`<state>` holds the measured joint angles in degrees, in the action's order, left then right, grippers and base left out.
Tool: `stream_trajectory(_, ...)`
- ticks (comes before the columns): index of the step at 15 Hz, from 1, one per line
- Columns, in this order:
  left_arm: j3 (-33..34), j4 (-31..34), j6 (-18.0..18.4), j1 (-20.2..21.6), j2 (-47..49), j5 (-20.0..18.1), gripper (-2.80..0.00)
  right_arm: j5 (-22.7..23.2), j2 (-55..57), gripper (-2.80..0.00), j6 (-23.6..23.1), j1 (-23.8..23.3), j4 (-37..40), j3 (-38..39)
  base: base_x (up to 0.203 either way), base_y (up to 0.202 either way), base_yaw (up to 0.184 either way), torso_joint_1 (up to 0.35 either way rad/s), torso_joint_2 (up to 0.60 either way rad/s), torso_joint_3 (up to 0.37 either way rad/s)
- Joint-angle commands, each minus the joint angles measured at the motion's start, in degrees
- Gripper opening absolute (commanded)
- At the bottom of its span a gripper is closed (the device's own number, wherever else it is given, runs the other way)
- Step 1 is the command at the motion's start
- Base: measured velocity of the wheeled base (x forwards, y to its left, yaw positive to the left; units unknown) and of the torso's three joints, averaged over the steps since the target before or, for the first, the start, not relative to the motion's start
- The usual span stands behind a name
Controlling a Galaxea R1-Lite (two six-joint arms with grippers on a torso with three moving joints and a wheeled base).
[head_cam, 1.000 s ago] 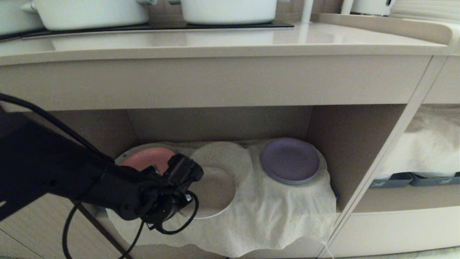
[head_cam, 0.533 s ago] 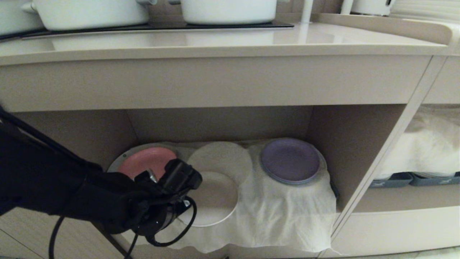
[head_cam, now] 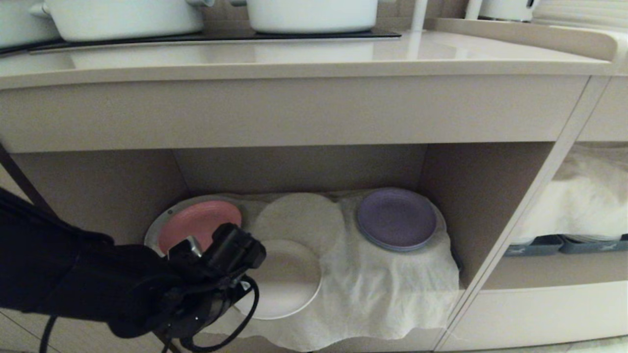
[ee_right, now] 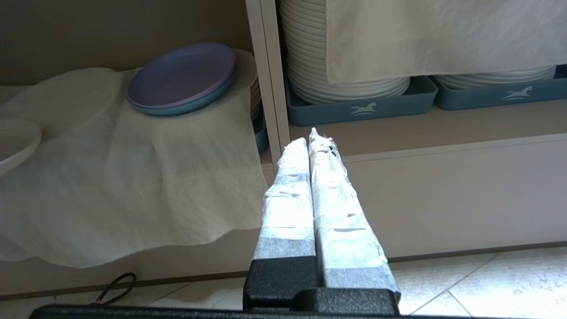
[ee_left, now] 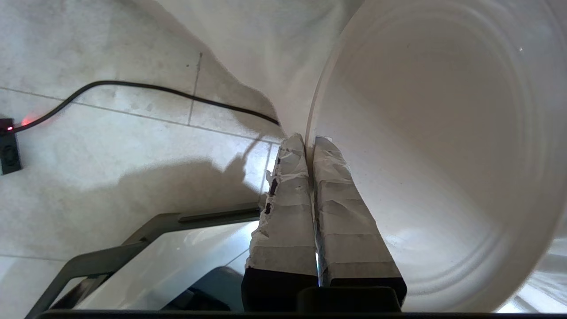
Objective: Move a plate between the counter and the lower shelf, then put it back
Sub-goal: Pick up the plate in the cupboard
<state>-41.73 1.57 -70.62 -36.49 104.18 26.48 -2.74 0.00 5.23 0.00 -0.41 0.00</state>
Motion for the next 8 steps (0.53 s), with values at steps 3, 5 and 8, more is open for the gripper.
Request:
stream_trajectory(3, 1.8, 0.0, -0.4, 0.0, -2.6, 0.2, -2.80, 0.0, 0.0, -2.80, 0.0, 0.0, 0.0, 0.0, 0.000, 0.000, 0.000, 0.000, 0.00, 0.000)
stream_trajectory(5, 2.8, 0.0, -0.4, 0.0, -4.2, 0.2, -2.80, 0.0, 0.0, -2.80, 0.0, 0.0, 0.0, 0.0, 0.000, 0.000, 0.000, 0.000, 0.00, 0.000)
stream_trajectory(8, 3.7, 1.7, -0.4, 0.0, -6.7, 0.2, -2.80, 0.0, 0.0, -2.80, 0.0, 0.0, 0.0, 0.0, 0.000, 0.000, 0.000, 0.000, 0.00, 0.000)
